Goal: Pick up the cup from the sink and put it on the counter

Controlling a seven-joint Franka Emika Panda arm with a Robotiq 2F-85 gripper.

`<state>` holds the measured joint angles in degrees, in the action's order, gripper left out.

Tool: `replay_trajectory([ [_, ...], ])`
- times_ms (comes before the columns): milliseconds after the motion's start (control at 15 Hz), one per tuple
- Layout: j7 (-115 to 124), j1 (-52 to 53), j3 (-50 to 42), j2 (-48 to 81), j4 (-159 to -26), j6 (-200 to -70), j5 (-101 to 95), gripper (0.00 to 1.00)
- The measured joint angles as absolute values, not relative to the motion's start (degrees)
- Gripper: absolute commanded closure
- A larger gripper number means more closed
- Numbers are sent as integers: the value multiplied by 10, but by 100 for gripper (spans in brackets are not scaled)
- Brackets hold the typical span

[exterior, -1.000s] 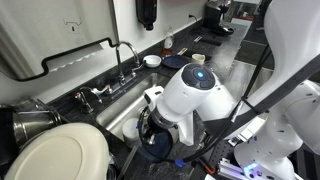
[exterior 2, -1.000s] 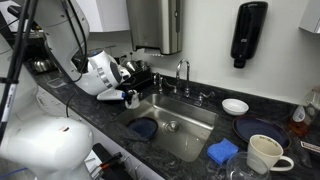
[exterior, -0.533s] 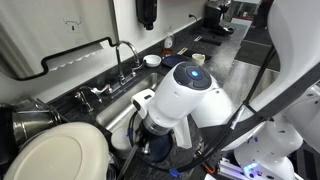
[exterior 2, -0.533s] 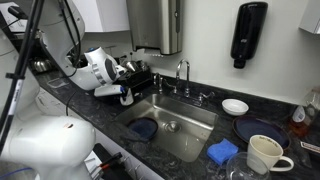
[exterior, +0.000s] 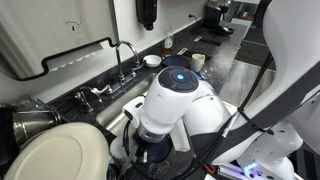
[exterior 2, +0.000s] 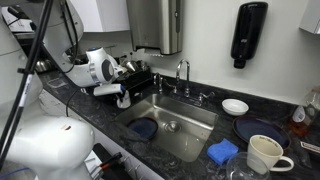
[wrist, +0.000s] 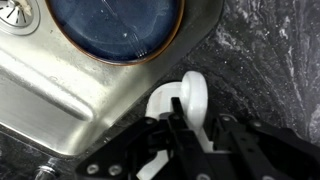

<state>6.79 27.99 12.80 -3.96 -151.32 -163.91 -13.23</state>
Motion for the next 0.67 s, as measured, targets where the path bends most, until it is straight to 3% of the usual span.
replay_trajectory([
  [400, 15, 264, 157, -43, -1490, -1637, -86, 2],
  [667, 15, 247, 159, -61, -1483, -1610, -90, 0],
])
